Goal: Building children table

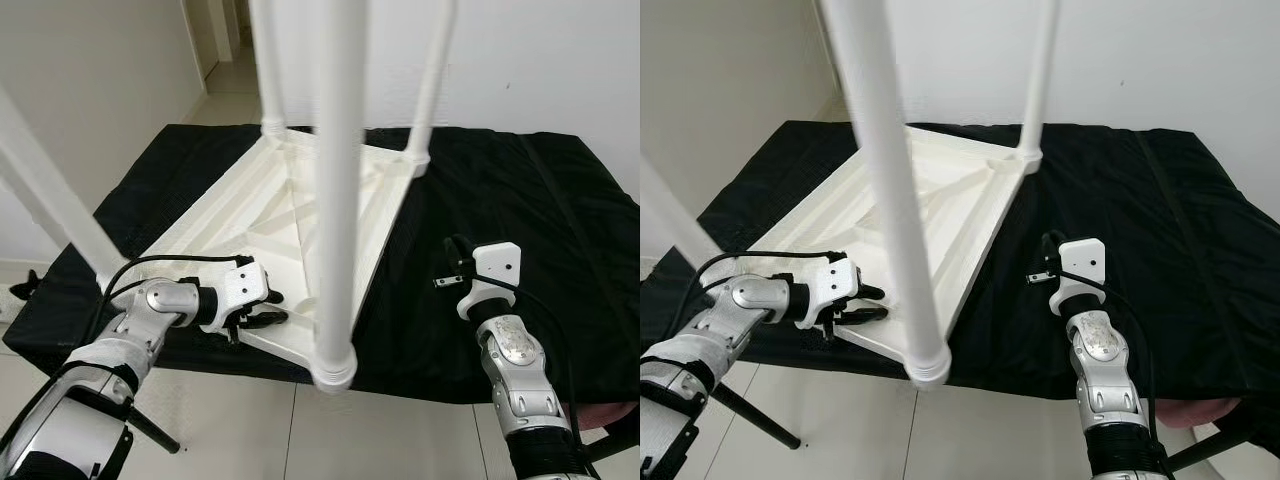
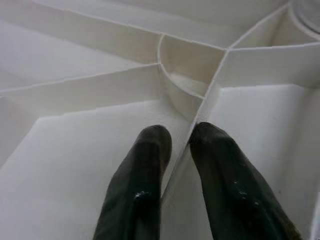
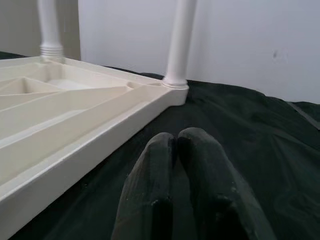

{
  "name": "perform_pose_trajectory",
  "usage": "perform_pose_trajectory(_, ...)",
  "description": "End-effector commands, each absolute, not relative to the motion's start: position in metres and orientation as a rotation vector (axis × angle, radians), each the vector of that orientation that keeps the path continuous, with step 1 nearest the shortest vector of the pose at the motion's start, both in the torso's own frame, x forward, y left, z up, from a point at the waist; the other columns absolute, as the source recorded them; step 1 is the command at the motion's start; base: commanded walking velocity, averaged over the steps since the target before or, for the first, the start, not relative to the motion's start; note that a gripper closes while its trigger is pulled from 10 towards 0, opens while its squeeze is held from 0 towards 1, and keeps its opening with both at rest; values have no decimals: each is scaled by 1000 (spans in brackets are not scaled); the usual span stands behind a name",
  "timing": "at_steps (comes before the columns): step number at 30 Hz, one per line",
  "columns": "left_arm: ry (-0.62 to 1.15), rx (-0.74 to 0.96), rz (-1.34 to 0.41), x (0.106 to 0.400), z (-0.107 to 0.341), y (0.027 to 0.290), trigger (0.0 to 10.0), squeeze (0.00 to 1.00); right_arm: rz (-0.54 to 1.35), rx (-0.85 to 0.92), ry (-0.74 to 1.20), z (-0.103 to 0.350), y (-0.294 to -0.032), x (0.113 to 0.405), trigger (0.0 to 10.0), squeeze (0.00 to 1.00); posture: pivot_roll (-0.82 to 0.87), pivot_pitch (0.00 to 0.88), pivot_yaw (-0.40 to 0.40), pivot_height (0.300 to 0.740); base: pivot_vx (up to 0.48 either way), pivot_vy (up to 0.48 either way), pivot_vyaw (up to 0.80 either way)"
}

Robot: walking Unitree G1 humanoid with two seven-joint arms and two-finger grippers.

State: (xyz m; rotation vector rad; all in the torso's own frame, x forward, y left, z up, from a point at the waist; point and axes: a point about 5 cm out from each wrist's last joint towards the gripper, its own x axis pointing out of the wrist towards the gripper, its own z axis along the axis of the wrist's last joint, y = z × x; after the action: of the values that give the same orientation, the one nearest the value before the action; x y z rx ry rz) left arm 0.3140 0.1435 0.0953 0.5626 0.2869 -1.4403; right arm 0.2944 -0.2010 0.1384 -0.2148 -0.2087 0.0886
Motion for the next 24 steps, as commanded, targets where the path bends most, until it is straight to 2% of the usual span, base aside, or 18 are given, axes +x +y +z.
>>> perform_pose_trajectory(1, 512, 487, -1542, 287, 56, 151, 0, 0, 89, -220, -200, 137, -201, 293, 10000, 0, -163, 0, 76, 740, 0, 0, 0)
perform_pose_trajectory(8, 474, 471, -1530, 286, 55, 143, 0, 0, 86, -222, -200, 138, -202, 293, 10000, 0, -165, 0, 78, 740, 0, 0, 0)
perform_pose_trajectory(10, 409, 396, -1470, 288, 55, 127, 0, 0, 58, -212, -206, 138, -203, 293, 10000, 0, -168, 0, 81, 740, 0, 0, 0)
perform_pose_trajectory(15, 321, 328, -1382, 293, 58, 108, 0, 0, 15, -186, -210, 138, -203, 293, 10000, 0, -169, 0, 78, 740, 0, 0, 0)
perform_pose_trajectory(19, 206, 235, -1203, 308, 69, 80, 0, 0, -18, -158, -213, 138, -199, 294, 10000, 0, -166, 0, 72, 740, 0, 0, 0)
perform_pose_trajectory(24, 147, 177, -1119, 318, 81, 66, 0, 0, -36, -155, -217, 140, -199, 297, 10000, 0, -157, 0, 58, 740, 0, 0, 0)
